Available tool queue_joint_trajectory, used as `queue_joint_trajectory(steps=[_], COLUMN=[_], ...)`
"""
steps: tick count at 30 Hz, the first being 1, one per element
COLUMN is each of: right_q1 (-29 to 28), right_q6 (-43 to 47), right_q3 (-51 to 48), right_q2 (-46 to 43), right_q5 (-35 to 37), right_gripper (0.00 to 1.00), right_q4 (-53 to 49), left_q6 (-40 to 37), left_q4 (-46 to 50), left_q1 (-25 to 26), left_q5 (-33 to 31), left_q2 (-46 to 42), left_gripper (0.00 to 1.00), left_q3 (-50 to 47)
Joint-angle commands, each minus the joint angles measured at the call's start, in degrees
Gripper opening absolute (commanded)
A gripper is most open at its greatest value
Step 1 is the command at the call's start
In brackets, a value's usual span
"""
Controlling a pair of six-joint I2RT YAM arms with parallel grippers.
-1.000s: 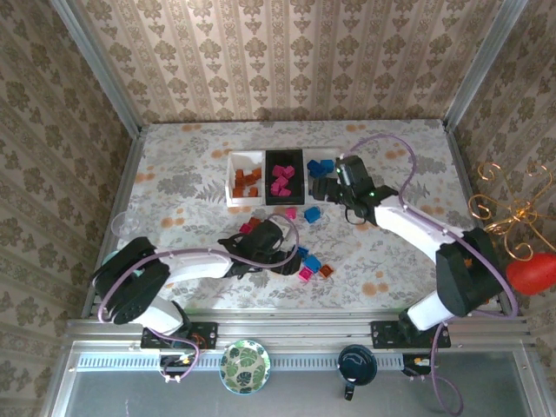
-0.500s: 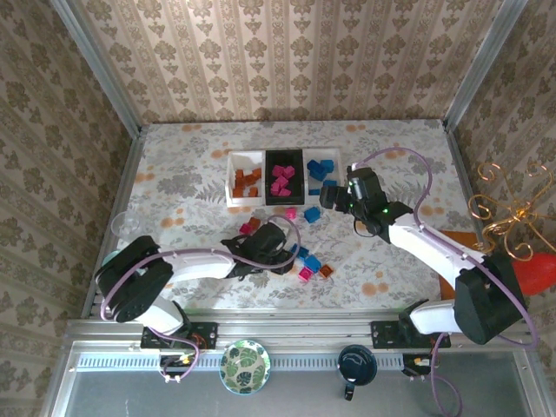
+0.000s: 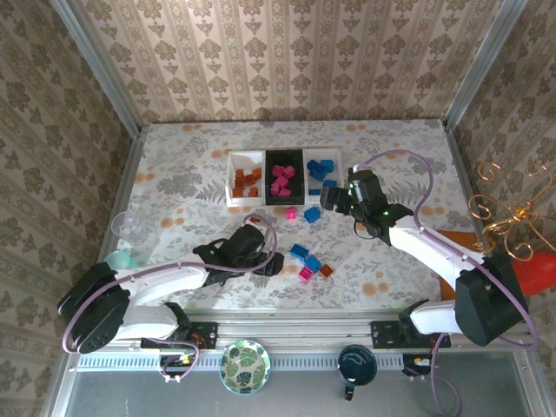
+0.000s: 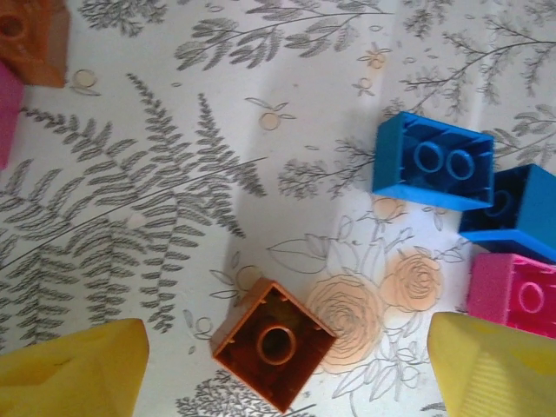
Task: Sort the legos into containers by color
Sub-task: Pick up the lego from the middle-left of the table.
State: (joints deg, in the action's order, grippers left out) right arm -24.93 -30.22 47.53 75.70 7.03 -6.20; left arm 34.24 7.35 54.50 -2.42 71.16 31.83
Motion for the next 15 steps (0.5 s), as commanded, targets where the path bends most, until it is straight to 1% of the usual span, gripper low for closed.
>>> queue_joint_trajectory(steps=[1, 5, 8, 11, 15], right_q1=[-0.30, -0.30, -0.30, -0.30, -0.32], right_q6=[-0.56, -0.54, -0.54, -0.61, -0.55], right_q3=[-0.50, -0.77, -0.86, -0.95, -1.03], right_q2=[-1.66, -1.85, -2.28, -2.73, -3.04], right_q5=[0.07, 0.05, 0.00, 0.09, 0.26], right_gripper=[0.89, 0.89, 0.89, 0.89, 0.89], right_q4=[0.38, 0.08, 0.04, -0.10, -0.34], left_q6=[-0.80, 0.27, 0.87, 0.33, -1.23], left_q4=[1.96, 1.58, 0.50, -2.19, -5.65], left_q1=[1.00, 2.68, 3.05, 3.13, 3.09], left_q5=[-0.31, -2.32, -3.73, -3.36, -2.23], left_q2=[2.83, 7.46, 10.29, 11.75, 12.64], left_gripper=[0.87, 0.88, 0.85, 0.76, 0.61], left_q3=[1.53, 1.22, 1.04, 0.95, 1.16])
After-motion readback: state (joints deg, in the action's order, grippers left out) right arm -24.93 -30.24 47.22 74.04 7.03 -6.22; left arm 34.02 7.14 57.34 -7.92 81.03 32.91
